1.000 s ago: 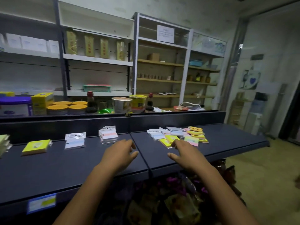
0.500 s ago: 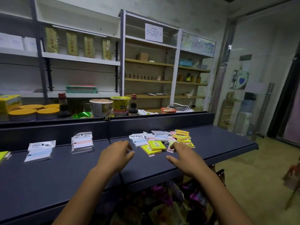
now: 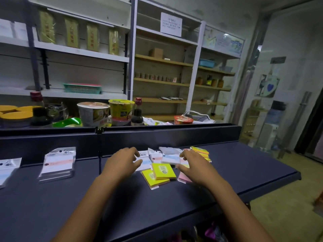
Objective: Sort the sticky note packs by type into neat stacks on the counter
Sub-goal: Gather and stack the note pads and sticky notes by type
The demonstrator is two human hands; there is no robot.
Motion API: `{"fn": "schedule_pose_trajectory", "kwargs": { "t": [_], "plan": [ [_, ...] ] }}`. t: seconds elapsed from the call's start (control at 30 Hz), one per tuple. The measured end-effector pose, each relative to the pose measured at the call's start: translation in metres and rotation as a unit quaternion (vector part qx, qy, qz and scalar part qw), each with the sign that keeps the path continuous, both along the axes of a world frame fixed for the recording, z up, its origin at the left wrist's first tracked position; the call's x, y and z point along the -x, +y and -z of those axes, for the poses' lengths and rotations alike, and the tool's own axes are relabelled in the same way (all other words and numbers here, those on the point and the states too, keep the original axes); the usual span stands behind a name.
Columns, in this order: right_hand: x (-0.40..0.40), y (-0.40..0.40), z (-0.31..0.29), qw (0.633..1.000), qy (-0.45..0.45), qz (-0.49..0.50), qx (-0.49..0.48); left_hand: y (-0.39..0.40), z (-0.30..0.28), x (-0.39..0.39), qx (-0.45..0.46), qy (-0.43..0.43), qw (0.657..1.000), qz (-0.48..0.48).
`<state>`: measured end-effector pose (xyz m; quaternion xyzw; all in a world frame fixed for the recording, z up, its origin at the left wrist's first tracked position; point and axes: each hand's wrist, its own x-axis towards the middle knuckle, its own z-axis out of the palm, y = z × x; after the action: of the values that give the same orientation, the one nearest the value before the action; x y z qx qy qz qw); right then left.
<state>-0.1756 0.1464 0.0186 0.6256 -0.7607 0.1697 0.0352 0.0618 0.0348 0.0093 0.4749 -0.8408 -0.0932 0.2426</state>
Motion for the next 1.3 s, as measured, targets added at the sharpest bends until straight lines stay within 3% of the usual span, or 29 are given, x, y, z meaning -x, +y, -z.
{"fn": "schedule_pose_trajectory", "kwargs": {
  "t": [0.23,0.47,0.63,0.77,1.1,1.3],
  "plan": [
    [0.035,-0.049,0.007,0.999,-0.012,-0.046,-0.003,-0.033,0.013,0.027,-0.018,-0.018,0.999,-0.035],
    [0.062,-0.101,0.016,0.993,-0.027,-0.113,-0.002,-0.049,0.033,0.037,-0.096,-0.026,0.991,-0.089],
    [0.076,-0.132,0.025,0.987,-0.056,-0.146,0.021,-0.057,0.039,0.029,-0.164,-0.053,0.983,-0.063],
    [0.083,-0.15,0.033,0.982,-0.087,-0.164,0.029,-0.062,0.044,0.02,-0.192,-0.011,0.98,-0.051],
    [0.082,-0.169,0.035,0.97,-0.138,-0.187,0.077,-0.072,0.058,0.013,-0.111,0.058,0.991,-0.054],
    [0.079,-0.169,0.034,0.962,-0.154,-0.199,0.101,-0.078,0.06,0.009,-0.143,0.052,0.986,-0.063]
  ]
}}
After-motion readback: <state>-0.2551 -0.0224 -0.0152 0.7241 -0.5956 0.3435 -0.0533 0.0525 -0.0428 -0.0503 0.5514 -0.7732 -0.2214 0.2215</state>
